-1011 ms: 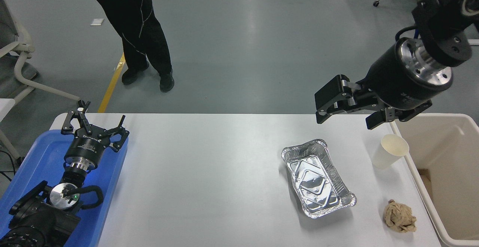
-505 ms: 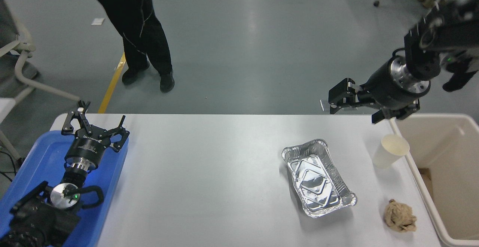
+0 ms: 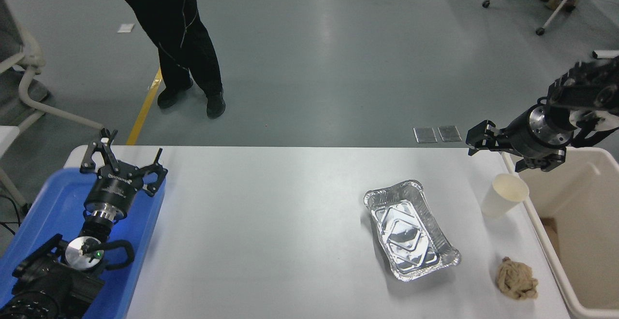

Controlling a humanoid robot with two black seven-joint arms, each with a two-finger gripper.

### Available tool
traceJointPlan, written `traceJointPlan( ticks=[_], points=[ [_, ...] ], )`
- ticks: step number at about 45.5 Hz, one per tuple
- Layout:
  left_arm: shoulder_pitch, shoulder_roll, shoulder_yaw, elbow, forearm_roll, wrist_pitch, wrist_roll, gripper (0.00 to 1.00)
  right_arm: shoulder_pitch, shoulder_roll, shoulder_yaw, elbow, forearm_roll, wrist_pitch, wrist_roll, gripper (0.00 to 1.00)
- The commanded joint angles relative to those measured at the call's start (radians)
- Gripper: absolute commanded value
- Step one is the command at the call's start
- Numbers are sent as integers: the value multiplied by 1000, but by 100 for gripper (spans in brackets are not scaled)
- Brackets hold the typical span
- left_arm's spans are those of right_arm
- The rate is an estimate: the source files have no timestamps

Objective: Pick up paper cup place in dustbin

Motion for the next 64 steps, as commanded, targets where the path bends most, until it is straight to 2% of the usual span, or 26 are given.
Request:
traceJointPlan(
  ticks=[1, 17, 37, 41, 42, 44, 55, 56, 64],
  points=[
    [0, 1, 0, 0, 0, 0, 0, 99, -180, -9, 6, -169, 0, -12, 1, 100],
    [0, 1, 0, 0, 0, 0, -1, 99, -330, -12, 53, -264, 0, -81, 1, 100],
    [0, 1, 0, 0, 0, 0, -1, 99, -549, -1, 186, -500, -2, -117, -1, 100],
    [0, 1, 0, 0, 0, 0, -1, 99, -586, 16, 216, -532, -2, -147, 1, 98],
    [0, 1, 0, 0, 0, 0, -1, 99, -598, 24, 222, -540, -2, -162, 1, 96],
    [0, 1, 0, 0, 0, 0, -1, 99, -614, 34, 228, -551, -2, -184, 1, 85],
    [0, 1, 0, 0, 0, 0, -1, 99, -612, 42, 237, -543, 0, -195, -4, 3],
    [0, 1, 0, 0, 0, 0, -1, 99, -612, 42, 237, -543, 0, -192, -5, 0],
    [0, 1, 0, 0, 0, 0, -1, 99, -609, 39, 263, -546, 1, -190, -10, 0]
  ],
)
